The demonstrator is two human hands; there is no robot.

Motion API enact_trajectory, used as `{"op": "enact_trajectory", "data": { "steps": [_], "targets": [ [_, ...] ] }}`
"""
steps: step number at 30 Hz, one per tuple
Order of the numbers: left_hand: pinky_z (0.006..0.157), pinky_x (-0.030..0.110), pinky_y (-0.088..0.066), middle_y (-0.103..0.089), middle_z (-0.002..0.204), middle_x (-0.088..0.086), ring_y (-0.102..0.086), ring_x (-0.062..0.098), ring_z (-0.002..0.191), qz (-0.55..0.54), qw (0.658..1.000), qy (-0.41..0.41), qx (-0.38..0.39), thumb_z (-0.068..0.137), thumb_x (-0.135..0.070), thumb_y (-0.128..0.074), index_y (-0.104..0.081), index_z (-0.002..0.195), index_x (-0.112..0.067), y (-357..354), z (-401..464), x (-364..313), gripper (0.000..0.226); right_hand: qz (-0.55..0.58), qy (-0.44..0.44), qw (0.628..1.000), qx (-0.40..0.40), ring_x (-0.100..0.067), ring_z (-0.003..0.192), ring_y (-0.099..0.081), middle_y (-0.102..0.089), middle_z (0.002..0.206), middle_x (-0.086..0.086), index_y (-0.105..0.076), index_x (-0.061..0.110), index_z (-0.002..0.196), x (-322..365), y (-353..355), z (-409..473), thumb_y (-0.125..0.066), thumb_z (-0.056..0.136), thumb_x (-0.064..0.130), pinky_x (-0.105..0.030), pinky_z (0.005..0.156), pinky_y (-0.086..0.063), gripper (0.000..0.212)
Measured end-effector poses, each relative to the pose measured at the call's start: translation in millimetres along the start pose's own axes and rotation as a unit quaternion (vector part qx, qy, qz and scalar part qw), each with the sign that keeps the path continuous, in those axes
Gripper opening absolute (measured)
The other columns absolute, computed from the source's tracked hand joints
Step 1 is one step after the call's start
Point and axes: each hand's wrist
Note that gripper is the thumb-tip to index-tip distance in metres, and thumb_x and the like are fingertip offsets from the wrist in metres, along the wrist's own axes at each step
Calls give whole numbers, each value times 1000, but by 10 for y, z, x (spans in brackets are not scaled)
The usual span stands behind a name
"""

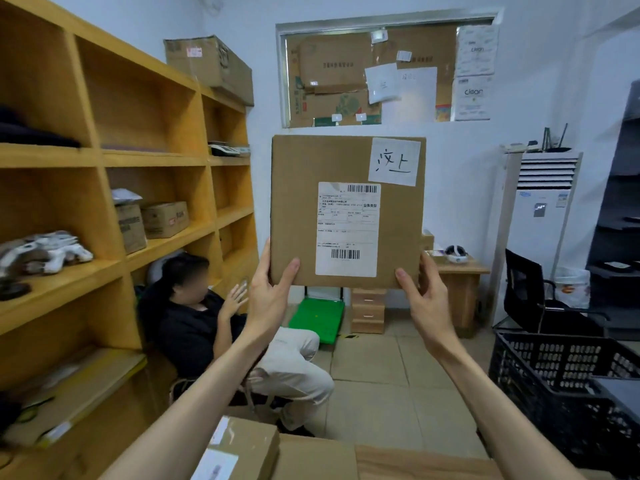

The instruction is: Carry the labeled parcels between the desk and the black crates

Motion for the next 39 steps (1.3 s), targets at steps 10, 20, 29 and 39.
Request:
{"op": "enact_trajectory", "data": {
  "steps": [10,20,29,39],
  "targets": [
    [102,21,-51,-57,141,-17,-56,-9,122,61,989,20,-135,99,-34,-63,-35,157,-30,1921,-288,-239,65,119,-9,986,119,-8,110,-66,-71,115,11,-59,20,130,370,-1895,-236,-65,96,17,-29,99,-53,34],
    [86,-6,-36,-48,143,-19,-45,-27,114,244,910,21,-333,99,-37,-62,-30,158,-29,4233,-1292,-918,68,257,-13,915,312,1,116,-61,-67,124,20,-53,29,141,1125,-4228,-1297,-64,97,27,-22,97,-51,46],
    [105,9,-41,-53,148,-12,-48,-7,131,400,758,23,-515,97,-40,-64,-35,158,-23,5384,-2787,-2026,69,379,-21,772,510,5,113,-61,-66,124,21,-52,23,142,2234,-5797,-2725,-65,96,28,-20,100,-50,48],
    [111,42,-47,-58,144,-11,-56,12,131,509,528,23,-680,96,-44,-65,-39,155,-25,5035,-4542,-3242,67,496,9,556,666,5,115,-60,-64,127,16,-53,18,142,3479,-6013,-4570,-64,97,23,-16,92,-51,47]
  ]
}}
Point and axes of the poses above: each hand's wrist, its own z-axis towards the middle knuckle, its own y-axis out of the back of the hand, x = y × z
